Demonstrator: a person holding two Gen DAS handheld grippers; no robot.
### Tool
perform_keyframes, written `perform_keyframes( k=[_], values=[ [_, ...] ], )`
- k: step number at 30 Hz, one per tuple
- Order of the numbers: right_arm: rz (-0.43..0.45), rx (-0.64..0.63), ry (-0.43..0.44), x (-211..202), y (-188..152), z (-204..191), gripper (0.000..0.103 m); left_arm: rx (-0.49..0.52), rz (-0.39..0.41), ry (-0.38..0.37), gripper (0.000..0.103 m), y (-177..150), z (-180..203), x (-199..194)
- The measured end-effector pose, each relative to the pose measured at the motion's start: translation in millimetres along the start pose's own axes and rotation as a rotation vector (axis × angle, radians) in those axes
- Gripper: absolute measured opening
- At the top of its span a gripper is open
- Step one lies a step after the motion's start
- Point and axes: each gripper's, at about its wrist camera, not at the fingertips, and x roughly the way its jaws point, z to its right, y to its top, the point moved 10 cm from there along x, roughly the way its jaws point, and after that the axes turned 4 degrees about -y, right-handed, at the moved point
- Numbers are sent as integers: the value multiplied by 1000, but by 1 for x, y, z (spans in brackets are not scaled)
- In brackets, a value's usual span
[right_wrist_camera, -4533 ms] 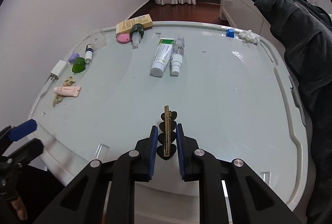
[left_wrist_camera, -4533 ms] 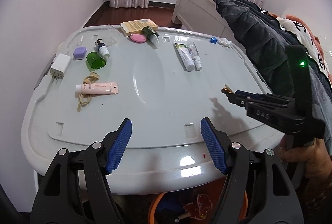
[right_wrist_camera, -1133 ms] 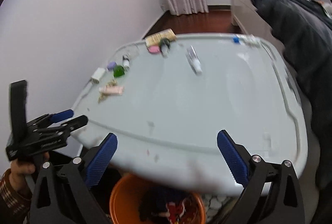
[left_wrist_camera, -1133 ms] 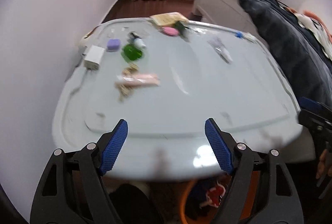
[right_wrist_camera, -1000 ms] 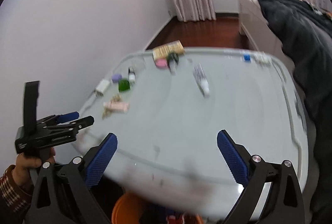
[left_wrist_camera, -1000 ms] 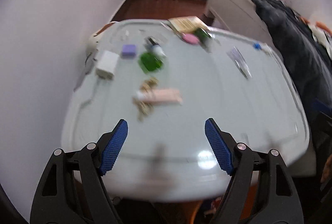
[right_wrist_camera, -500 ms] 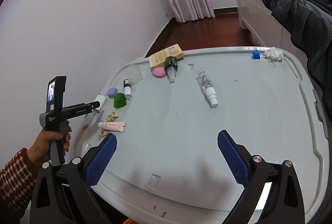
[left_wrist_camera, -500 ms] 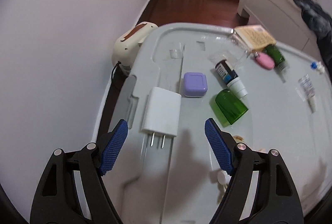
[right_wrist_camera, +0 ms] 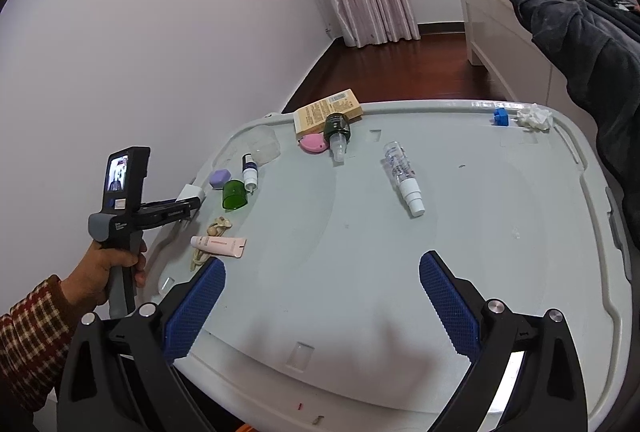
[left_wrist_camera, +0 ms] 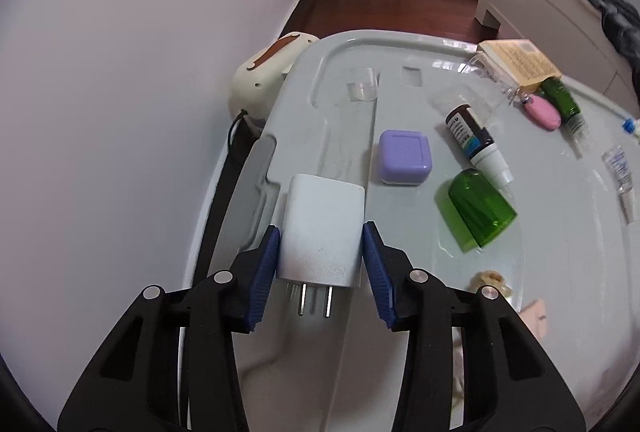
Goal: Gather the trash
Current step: 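Grasp the clear spray bottle with the right tool while the left tool holds the charger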
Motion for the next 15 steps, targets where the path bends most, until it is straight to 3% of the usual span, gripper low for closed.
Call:
perform_keyframes(
  k=[6, 12, 15],
  values=[
    [-11, 8, -56, 14, 4, 20, 96, -4, 73, -54, 42, 4, 20, -49],
    [-41, -65, -199, 47, 23, 54, 96, 87, 124, -218, 42, -19, 99, -97],
    [-91, -109, -221, 80, 31, 57, 96, 108, 121, -315, 42, -36, 137, -103]
  ],
)
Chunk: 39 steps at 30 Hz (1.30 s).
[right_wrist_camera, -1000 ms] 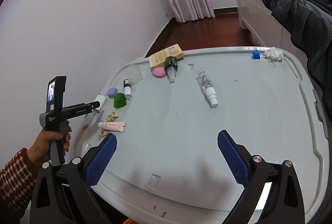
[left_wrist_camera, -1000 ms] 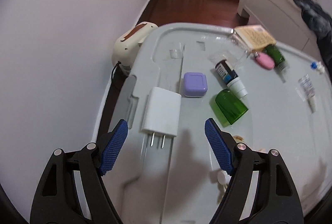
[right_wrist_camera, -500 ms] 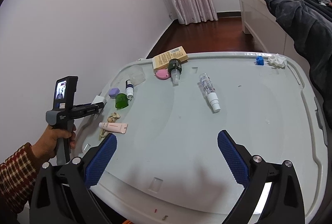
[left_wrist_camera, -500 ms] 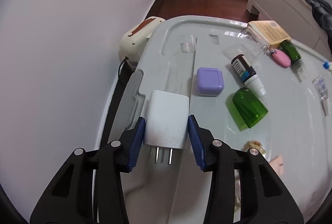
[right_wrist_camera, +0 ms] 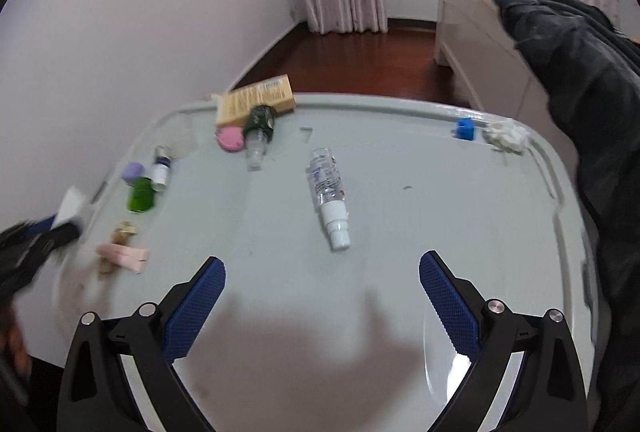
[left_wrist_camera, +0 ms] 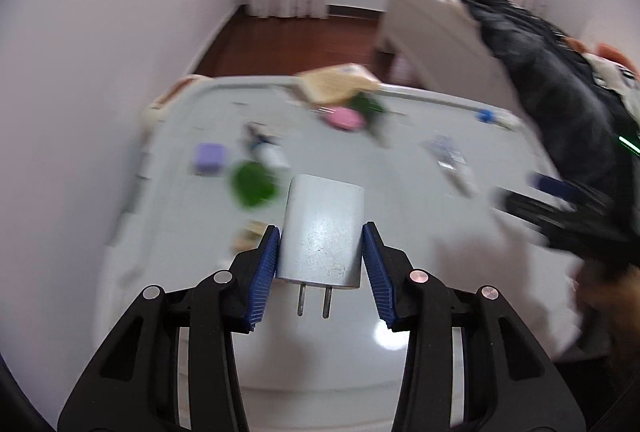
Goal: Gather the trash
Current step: 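Grasp the clear spray bottle with the right tool while the left tool holds the charger, then carry both tools down over the orange bin holding charger and spray bottle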
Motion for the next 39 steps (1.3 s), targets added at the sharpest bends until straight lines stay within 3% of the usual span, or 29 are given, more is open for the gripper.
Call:
perform_keyframes(
  k=[3, 6, 12, 20, 25, 26, 27, 28, 29, 34, 39],
  values=[
    [-14, -101, -52, 28, 12, -12, 96, 27, -13, -74, 42, -10, 30, 9],
    [-43, -172, -80, 56, 23, -25, 96, 98, -33, -91, 42, -21, 49, 18],
    [-109, -153, -61, 92, 30, -28, 96, 117, -60, -120, 42, -31, 55, 24],
    [-110, -139, -37, 101, 34, -26, 99, 120, -13, -147, 39, -20, 55, 12],
    [-118, -144, -48, 103, 34, -27, 98, 105, -41, -147, 39, -23, 53, 18],
    [-106, -123, -63, 101, 36, -24, 95, 103, -43, -147, 39, -23, 52, 18],
    [-92, -112, -56, 99, 38, -24, 78, 98, -48, -151, 39, -24, 51, 19],
    [-58, -121, -47, 92, 41, -26, 34, 83, -57, -158, 39, -25, 49, 20],
    [-62, -138, -53, 89, 42, -28, 24, 63, -61, -163, 39, -25, 46, 21],
    [-25, -115, -15, 64, 40, -31, 23, 20, -69, -161, 39, -26, 34, 22],
    [26, -101, 52, 11, 39, -39, 24, 24, -102, -155, 39, -38, 30, 26]
  ],
)
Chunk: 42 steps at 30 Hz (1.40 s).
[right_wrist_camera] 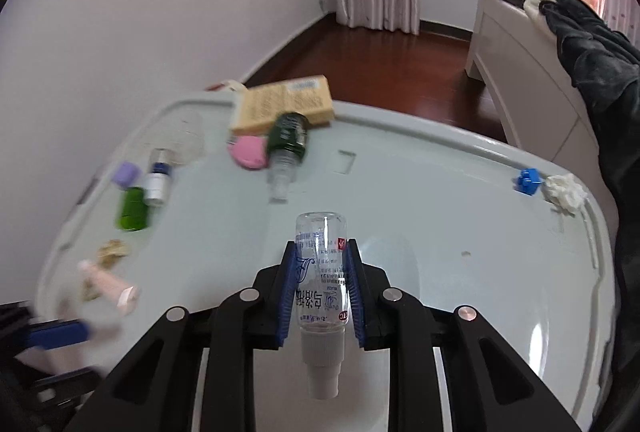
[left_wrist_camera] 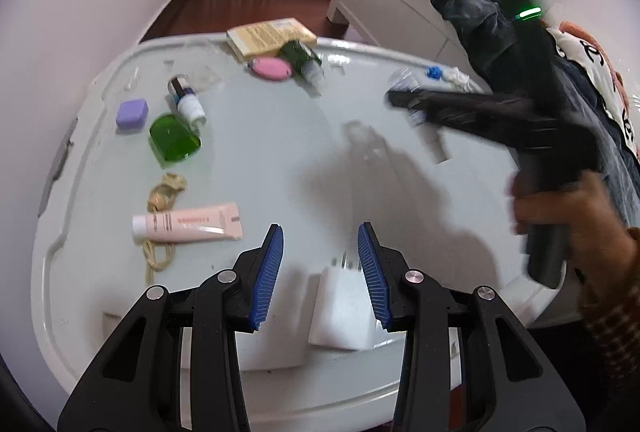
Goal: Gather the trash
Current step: 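Carry both tools down over the orange bin holding charger and spray bottle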
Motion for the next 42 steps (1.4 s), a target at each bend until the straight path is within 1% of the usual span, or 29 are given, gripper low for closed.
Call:
perform_keyframes(
  k=[3, 4, 5, 7, 9, 11, 12, 14, 15, 16, 18, 19, 22, 24, 26, 28, 30, 33, 37, 40, 42],
  values=[
    [17, 9, 31, -34, -9, -5, 24, 26, -31, 6, 39, -10, 2, 5],
    [19, 11, 39, -42, -11, -5, 24, 32, -41, 2, 40, -14, 5, 6],
    [23, 16, 51, -54, -17, -5, 24, 37, -51, -19, 41, -17, 10, 5],
    [24, 38, 80, -69, -29, -6, 24, 72, -61, -46, 52, -22, 21, 5],
    [21, 53, 96, -80, -44, -7, 24, 122, -70, -47, 53, -28, 30, 6],
    [23, 53, 96, -90, -54, -7, 24, 145, -88, -25, 53, -38, 34, 13],
    [25, 59, 100, -92, -56, -7, 24, 166, -82, 8, 53, -40, 33, 15],
    [30, 75, 109, -98, -61, -5, 24, 181, -97, 20, 53, -44, 34, 21],
    [33, 80, 109, -102, -64, -3, 24, 180, -97, 34, 50, -45, 33, 24],
    [37, 86, 110, -104, -65, -3, 24, 185, -102, 70, 40, -49, 28, 28],
    [45, 93, 113, -111, -68, -3, 24, 192, -85, 89, 40, -50, 26, 28],
    [51, 94, 110, -114, -70, -3, 24, 179, -81, 98, 39, -51, 26, 27],
    [50, 96, 116, -120, -76, -6, 24, 128, -75, 86, 39, -56, 25, 20],
    [50, 94, 121, -126, -81, -9, 24, 128, -71, 89, 39, -63, 30, 13],
    [47, 93, 130, -132, -87, -15, 24, 126, -77, 57, 39, -75, 43, 2],
    [44, 89, 136, -140, -97, -21, 24, 136, -75, 41, 39, -88, 55, -10],
    [29, 92, 151, -150, -115, -29, 24, 137, -83, 19, 39, -102, 65, -21],
    [-2, 100, 164, -159, -143, -38, 24, 122, -122, -7, 39, -130, 76, -33],
    [-91, 137, 186, -162, -203, -51, 24, 123, -181, -31, 39, -173, 87, -41],
    [-155, 165, 186, -156, -242, -55, 24, 130, -219, -21, 39, -195, 91, -40],
    [-211, 185, 186, -149, -269, -58, 24, 131, -238, -17, 39, -204, 94, -37]
  ],
)
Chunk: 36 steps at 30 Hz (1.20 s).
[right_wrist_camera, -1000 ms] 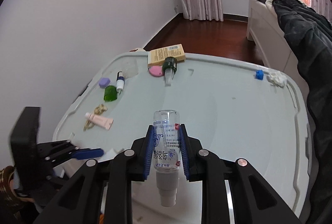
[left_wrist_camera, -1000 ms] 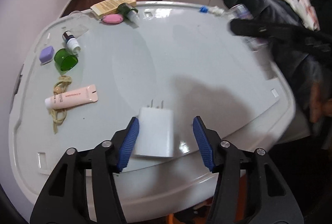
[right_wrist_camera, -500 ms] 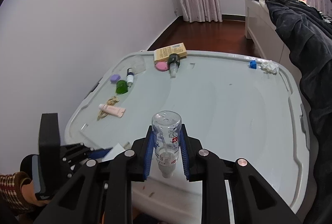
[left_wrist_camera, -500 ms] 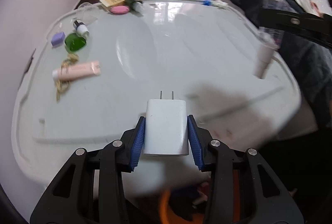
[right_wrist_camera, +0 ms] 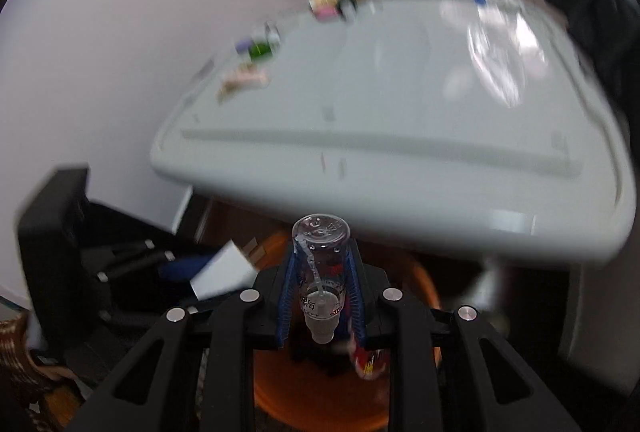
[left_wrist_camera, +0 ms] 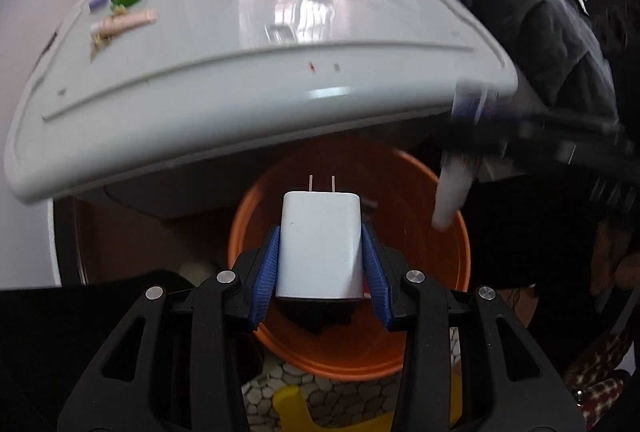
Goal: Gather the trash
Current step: 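Carry both tools down over the orange bin holding charger and spray bottle, then open both tools over the orange bin to drop charger and spray bottle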
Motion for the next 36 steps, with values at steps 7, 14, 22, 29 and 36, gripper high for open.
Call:
perform_keyframes(
  k=[7, 14, 22, 29, 36],
  values=[
    [-99, 13, -60, 26, -43, 14, 24, 31, -51, 37, 40, -16, 15, 15],
    [-176, 25, -69, 42, -60, 16, 38, 30, -74, 71, 40, -18, 13, 20],
    [-151, 53, -82, 41, -55, 20, 72, 26, -75, 116, 41, -21, 8, 21],
    [-101, 112, -76, 29, -42, 31, 75, 26, -17, 115, 54, -7, 10, 7],
    [23, 74, -78, -3, -6, 29, 80, -32, 135, 163, 63, 40, -25, -35]
  ],
)
